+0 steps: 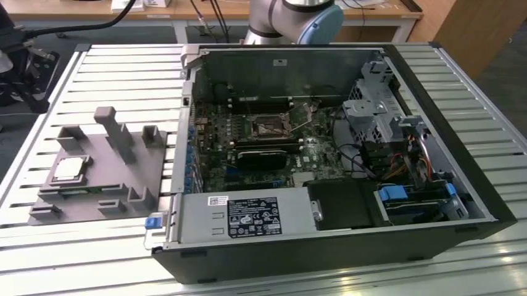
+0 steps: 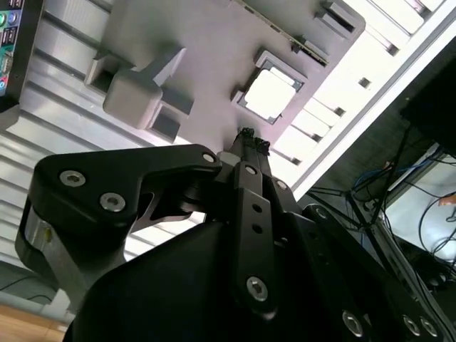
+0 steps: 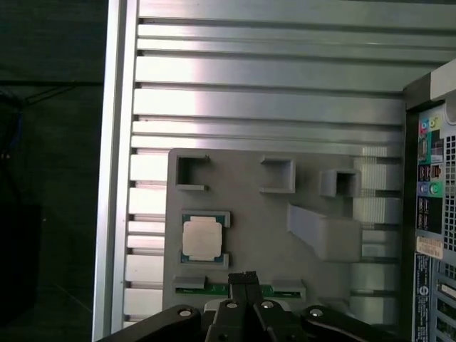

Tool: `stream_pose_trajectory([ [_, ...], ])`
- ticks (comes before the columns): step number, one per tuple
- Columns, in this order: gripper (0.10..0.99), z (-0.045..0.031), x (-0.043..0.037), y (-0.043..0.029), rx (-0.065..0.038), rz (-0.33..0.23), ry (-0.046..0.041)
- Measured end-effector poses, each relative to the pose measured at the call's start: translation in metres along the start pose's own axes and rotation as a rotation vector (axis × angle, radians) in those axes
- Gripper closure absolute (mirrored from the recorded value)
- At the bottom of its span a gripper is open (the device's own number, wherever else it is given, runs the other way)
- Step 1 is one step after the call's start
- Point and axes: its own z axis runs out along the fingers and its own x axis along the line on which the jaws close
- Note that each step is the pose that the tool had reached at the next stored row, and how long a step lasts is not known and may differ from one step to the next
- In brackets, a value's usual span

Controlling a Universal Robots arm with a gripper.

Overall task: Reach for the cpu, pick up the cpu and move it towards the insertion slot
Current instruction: 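Reach for the cpu, then pick up the cpu and move it towards the insertion slot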

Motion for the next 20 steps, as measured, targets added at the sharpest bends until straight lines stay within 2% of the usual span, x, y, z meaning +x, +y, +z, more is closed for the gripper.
stream_pose_trajectory([
  [6, 0.980, 0.0048, 0.0084, -0.0007, 0.000, 0.000, 0.0000],
  [16, 0.980, 0.0157, 0.0145, -0.0011, 0.000, 0.000, 0.0008],
  [17, 0.973, 0.0168, 0.0146, -0.0011, 0.000, 0.000, 0.0020],
  [18, 0.918, 0.0177, 0.0146, -0.0012, 0.000, 0.000, 0.0030],
  [19, 0.918, 0.0187, 0.0146, -0.0016, 0.000, 0.000, 0.0033],
  [20, 0.855, 0.0200, 0.0146, -0.0019, 0.000, 0.000, 0.0034],
])
